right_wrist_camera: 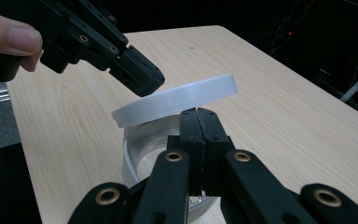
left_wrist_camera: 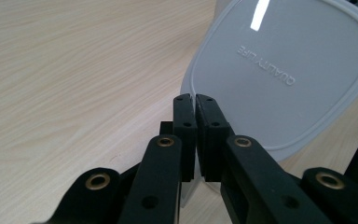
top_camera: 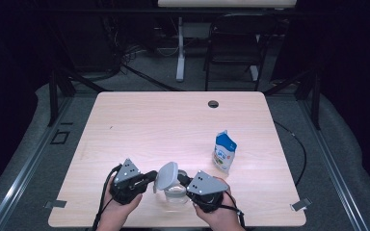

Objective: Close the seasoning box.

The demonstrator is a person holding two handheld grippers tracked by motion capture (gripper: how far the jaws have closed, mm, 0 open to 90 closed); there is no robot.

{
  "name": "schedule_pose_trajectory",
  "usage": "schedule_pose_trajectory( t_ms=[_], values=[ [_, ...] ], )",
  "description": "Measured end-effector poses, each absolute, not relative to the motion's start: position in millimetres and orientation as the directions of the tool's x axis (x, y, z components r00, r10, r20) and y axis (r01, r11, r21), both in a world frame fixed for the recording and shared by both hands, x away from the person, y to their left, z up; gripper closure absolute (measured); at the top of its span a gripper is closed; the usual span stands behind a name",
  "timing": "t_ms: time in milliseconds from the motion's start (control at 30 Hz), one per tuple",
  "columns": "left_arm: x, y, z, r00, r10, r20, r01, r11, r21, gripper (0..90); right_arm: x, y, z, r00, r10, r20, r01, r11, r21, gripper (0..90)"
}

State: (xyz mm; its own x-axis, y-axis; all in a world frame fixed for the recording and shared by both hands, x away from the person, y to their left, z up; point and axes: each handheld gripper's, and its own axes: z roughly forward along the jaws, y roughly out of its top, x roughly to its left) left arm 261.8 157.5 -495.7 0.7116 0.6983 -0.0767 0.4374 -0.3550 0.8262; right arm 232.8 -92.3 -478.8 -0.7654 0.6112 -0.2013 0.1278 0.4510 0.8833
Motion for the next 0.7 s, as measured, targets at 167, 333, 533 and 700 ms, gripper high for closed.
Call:
schedule_pose_trajectory(
  t_ms=[167,333,533,700],
  values=[
    [260.6,160.2,-497.4,0.705,0.705,-0.077,0.438,-0.348,0.829,85.4,232.9,-90.9,-477.7,-0.764,0.613,-0.202,0.126,0.449,0.884,90.0],
    [259.8,163.2,-498.7,0.700,0.709,-0.083,0.440,-0.337,0.832,84.0,232.9,-88.5,-476.6,-0.766,0.610,-0.205,0.121,0.450,0.885,90.0],
    [258.4,166.0,-499.7,0.692,0.716,-0.087,0.447,-0.331,0.831,82.4,233.4,-85.6,-473.9,-0.767,0.607,-0.209,0.114,0.449,0.886,89.8],
    [258.5,169.1,-501.2,0.684,0.725,-0.087,0.451,-0.325,0.831,80.3,233.6,-84.8,-472.8,-0.767,0.606,-0.212,0.114,0.454,0.884,89.6]
  ],
)
